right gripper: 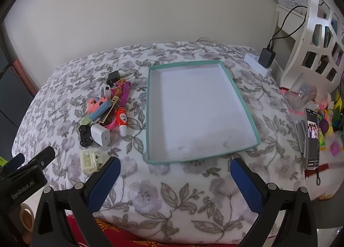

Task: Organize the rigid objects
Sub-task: 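Move both grippers toward the pile of small items beside the tray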

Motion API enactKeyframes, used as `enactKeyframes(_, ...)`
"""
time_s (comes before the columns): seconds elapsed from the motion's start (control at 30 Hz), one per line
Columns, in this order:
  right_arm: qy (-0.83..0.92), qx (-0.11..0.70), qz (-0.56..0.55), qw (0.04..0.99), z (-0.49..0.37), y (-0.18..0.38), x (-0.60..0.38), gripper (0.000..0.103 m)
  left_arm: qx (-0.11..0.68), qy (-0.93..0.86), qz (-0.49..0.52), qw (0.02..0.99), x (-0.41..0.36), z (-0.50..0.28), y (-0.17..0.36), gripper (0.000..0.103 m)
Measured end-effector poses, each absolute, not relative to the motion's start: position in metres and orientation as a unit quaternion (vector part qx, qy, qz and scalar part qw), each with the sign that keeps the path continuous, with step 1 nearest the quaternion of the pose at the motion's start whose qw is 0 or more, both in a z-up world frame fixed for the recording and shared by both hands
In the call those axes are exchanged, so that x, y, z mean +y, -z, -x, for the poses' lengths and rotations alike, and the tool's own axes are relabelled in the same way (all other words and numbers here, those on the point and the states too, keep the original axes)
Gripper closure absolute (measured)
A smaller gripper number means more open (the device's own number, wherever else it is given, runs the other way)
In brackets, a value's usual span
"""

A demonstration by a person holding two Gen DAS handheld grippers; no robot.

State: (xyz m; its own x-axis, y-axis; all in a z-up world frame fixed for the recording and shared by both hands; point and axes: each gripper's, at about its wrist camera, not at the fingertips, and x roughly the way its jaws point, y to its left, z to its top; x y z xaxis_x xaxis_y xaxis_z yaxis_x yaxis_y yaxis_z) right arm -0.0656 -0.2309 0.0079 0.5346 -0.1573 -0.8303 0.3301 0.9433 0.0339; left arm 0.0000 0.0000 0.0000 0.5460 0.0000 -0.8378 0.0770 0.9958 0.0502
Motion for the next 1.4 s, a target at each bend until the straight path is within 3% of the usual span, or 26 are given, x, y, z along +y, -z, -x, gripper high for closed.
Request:
enactKeyframes(1.17,0.134,0.482,-0.038,0.865,0.055,-0.001,-0.211,0.0,0.477,0.041,-0.041,0.877,0.0,0.003,0.002,0.0)
enactKeyframes(1.4,0.11,0.46,-0.042,0.88,0.032,-0.028,-0.207,0.0,0.466,0.027,-0.018,0.884,0.031,-0.029,-0.013,0.0)
